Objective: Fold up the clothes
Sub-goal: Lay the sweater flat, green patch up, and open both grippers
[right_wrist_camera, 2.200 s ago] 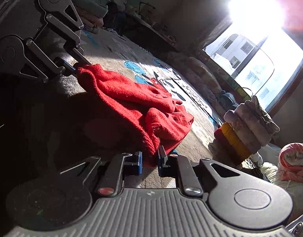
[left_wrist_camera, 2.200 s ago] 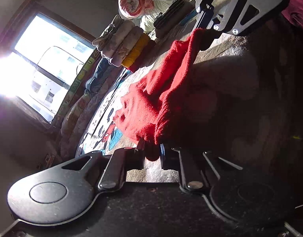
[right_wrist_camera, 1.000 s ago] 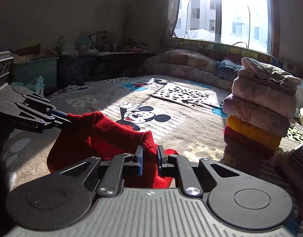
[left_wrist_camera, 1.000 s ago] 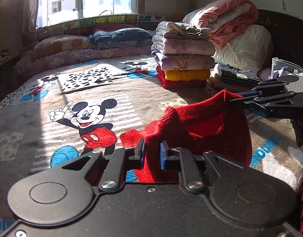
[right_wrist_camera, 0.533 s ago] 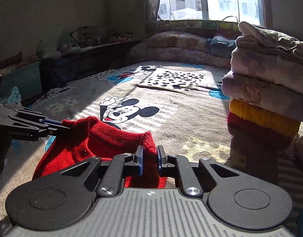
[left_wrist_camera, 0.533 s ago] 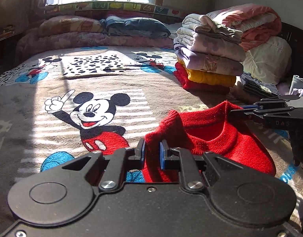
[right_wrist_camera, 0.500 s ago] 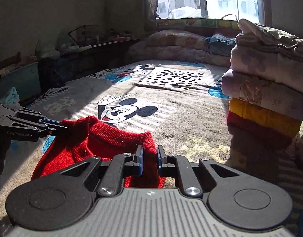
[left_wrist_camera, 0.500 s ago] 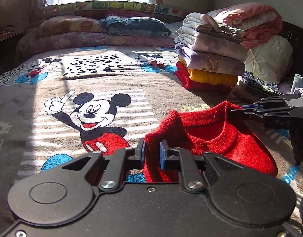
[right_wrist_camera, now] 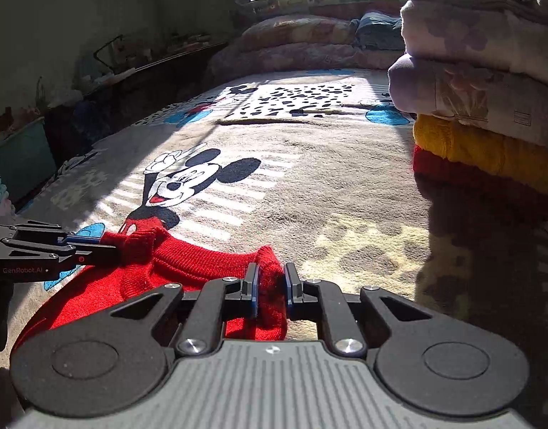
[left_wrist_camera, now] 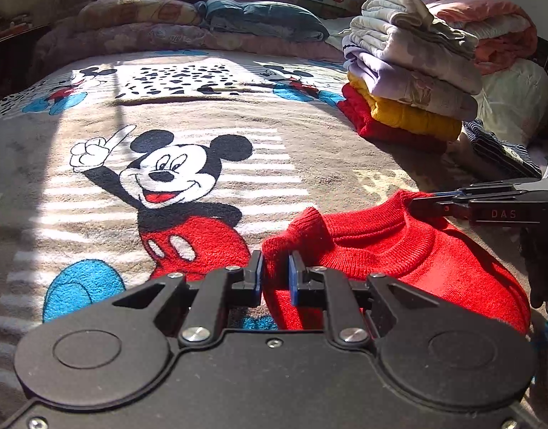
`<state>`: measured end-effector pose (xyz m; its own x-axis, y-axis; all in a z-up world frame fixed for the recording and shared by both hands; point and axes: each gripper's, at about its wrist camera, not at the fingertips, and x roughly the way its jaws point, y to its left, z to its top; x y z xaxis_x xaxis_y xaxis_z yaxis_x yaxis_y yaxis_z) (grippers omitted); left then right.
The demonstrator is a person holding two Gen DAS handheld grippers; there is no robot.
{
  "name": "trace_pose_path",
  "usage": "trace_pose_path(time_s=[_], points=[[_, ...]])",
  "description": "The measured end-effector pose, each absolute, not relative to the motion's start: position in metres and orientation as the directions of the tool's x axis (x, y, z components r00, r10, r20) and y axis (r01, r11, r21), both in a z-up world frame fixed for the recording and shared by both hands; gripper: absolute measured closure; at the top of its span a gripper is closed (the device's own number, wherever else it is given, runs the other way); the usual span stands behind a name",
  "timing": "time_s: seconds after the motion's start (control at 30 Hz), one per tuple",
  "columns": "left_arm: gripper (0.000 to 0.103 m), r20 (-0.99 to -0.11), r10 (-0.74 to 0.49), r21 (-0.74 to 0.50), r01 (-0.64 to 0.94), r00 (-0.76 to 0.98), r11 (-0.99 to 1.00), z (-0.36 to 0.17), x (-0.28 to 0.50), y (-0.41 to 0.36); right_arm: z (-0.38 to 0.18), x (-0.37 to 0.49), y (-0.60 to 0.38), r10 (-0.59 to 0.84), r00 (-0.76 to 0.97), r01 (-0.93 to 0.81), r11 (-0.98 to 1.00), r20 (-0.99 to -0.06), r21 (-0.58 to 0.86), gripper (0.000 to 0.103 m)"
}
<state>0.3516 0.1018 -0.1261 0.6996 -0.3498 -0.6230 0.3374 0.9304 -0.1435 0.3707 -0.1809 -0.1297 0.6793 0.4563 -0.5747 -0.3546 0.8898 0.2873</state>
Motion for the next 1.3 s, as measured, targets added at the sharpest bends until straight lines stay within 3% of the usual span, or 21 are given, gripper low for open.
trace_pose_path(time_s=[0.03, 0.07, 0.13, 0.17, 0.2, 0.47, 0.57, 0.77, 0.93, 1.13, 1.3], points=[[0.088, -0.619, -0.349, -0.147, 0.333, 0.704, 0.931, -0.127, 0.351, 0.102, -0.129, 0.371, -0.184, 0.441, 0.694, -0.326, 0.897, -0.569, 0.298, 0.084], [0.081, -0.608, -0.337, -0.136, 0.323, 0.719, 0.936, -0.124, 0.346, 0.103, -0.126, 0.368, -0.185, 0.422, 0.712, -0.309, 0.906, -0.562, 0.289, 0.075], [0.067, -0.57, -0.288, -0.087, 0.292, 0.769, 0.952, -0.114, 0.328, 0.106, -0.116, 0.352, -0.187, 0.396, 0.751, -0.313, 0.918, -0.528, 0.244, 0.074], [0.054, -0.545, -0.264, -0.062, 0.275, 0.796, 0.959, -0.108, 0.317, 0.107, -0.11, 0.34, -0.189, 0.383, 0.774, -0.317, 0.924, -0.504, 0.215, 0.074], [0.052, -0.515, -0.247, -0.041, 0.264, 0.821, 0.964, -0.102, 0.301, 0.107, -0.105, 0.324, -0.189, 0.381, 0.789, -0.335, 0.924, -0.482, 0.183, 0.074], [0.052, -0.396, -0.365, 0.009, 0.401, 0.843, 0.916, -0.108, 0.215, 0.073, -0.113, 0.207, -0.159, 0.433, 0.816, -0.493, 0.867, -0.382, -0.071, 0.074], [0.053, -0.422, -0.357, 0.058, 0.417, 0.834, 0.907, -0.123, 0.219, 0.059, -0.131, 0.21, -0.15, 0.422, 0.804, -0.482, 0.875, -0.418, -0.046, 0.074], [0.052, -0.495, -0.361, 0.032, 0.432, 0.79, 0.902, -0.155, 0.244, 0.058, -0.151, 0.222, -0.151, 0.395, 0.795, -0.433, 0.901, -0.461, 0.026, 0.073], [0.052, -0.504, -0.352, 0.062, 0.439, 0.789, 0.896, -0.156, 0.244, 0.055, -0.148, 0.221, -0.15, 0.387, 0.776, -0.434, 0.9, -0.498, 0.024, 0.073], [0.054, -0.422, -0.4, 0.041, 0.458, 0.814, 0.888, -0.133, 0.241, 0.057, -0.119, 0.227, -0.142, 0.417, 0.803, -0.483, 0.874, -0.426, -0.055, 0.073], [0.054, -0.469, -0.385, 0.061, 0.464, 0.795, 0.884, -0.149, 0.255, 0.046, -0.128, 0.273, -0.14, 0.397, 0.803, -0.447, 0.894, -0.443, -0.009, 0.073]])
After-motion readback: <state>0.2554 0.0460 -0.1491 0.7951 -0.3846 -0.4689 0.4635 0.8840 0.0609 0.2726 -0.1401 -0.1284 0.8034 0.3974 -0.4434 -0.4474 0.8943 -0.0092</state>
